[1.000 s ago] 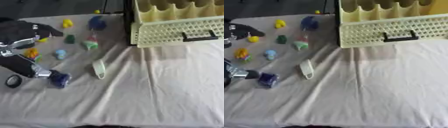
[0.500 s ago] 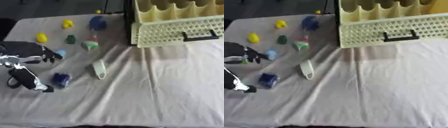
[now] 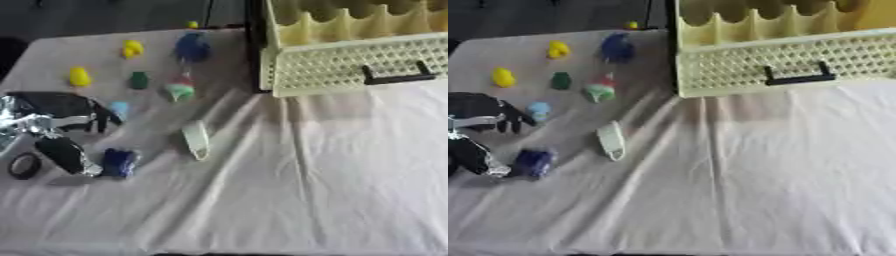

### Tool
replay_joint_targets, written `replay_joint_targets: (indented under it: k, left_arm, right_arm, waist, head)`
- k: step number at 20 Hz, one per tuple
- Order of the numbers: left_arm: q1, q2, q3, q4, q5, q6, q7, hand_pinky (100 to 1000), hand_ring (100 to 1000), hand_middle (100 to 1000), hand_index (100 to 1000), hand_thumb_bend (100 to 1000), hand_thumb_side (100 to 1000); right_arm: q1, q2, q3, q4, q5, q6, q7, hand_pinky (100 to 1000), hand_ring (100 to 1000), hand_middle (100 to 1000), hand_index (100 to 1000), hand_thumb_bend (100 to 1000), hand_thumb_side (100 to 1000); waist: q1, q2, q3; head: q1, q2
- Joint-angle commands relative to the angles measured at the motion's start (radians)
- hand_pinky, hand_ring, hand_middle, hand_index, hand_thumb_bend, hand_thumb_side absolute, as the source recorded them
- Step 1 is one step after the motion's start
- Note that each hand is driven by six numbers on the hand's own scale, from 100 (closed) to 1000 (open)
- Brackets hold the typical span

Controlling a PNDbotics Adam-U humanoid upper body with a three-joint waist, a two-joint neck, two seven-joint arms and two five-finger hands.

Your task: Pick up objects from table and place into drawer.

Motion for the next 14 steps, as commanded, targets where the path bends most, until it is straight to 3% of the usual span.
replay_joint_targets:
  k: [1, 14]
  left_arm:
    - [-0.020, 0.012, -0.004, 0.034, -0.024, -0.019, 0.006, 519, 690, 700, 945, 525, 574]
    - [-0.016, -0.014, -0.035, 0.142, -0.087, -0.080, 0.036, 489, 682, 687, 866, 540, 544]
  right_arm:
    - [-0.009, -0.014, -0.009, -0.016, -0.008, 0.000, -0.001, 579, 667, 695, 791, 100, 791]
    - [-0.012, -0.004, -0.011, -0.016, -0.008, 0.003, -0.003, 578, 665, 697, 793, 100, 797]
  waist:
    - [0.000, -0.015, -0.003]
    - [0.004, 0.000, -0.022]
  head:
    - [0.006, -0.009]
    - [0.017, -0.016]
